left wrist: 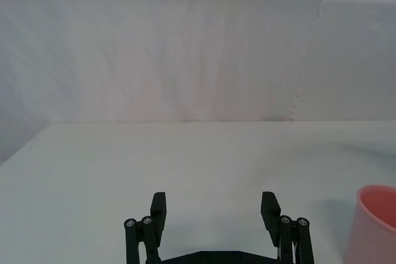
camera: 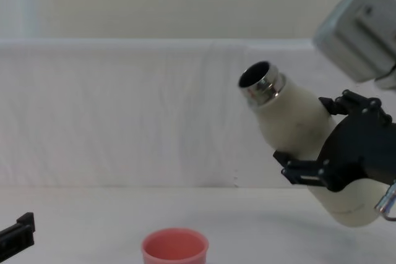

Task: Grasp the thermos with one hand and pour water into the cup lid.

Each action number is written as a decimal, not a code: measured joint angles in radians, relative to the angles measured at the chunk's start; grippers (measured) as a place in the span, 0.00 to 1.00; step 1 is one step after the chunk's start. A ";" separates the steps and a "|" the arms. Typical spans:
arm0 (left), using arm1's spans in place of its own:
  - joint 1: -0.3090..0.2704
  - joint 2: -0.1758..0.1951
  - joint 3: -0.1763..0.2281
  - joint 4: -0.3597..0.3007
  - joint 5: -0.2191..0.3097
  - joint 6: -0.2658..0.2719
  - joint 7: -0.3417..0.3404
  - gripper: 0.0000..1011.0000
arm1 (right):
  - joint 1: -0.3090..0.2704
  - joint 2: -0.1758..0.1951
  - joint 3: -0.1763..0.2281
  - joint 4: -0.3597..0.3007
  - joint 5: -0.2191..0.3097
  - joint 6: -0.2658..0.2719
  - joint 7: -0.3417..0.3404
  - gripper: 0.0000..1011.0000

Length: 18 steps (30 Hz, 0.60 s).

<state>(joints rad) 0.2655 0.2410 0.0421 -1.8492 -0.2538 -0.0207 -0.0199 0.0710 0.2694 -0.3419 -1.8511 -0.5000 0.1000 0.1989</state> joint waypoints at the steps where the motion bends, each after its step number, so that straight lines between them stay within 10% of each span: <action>1: 0.000 0.000 0.000 0.000 0.000 0.000 0.000 0.99 | -0.001 -0.004 0.005 0.000 0.013 -0.001 0.000 0.94; 18: 0.000 0.000 0.000 0.000 0.000 0.000 0.000 0.99 | -0.016 -0.090 0.098 0.042 0.285 -0.010 0.020 0.94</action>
<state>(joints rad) 0.2655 0.2410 0.0421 -1.8492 -0.2538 -0.0207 -0.0199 0.0550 0.1795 -0.2437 -1.8090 -0.2150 0.0904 0.2185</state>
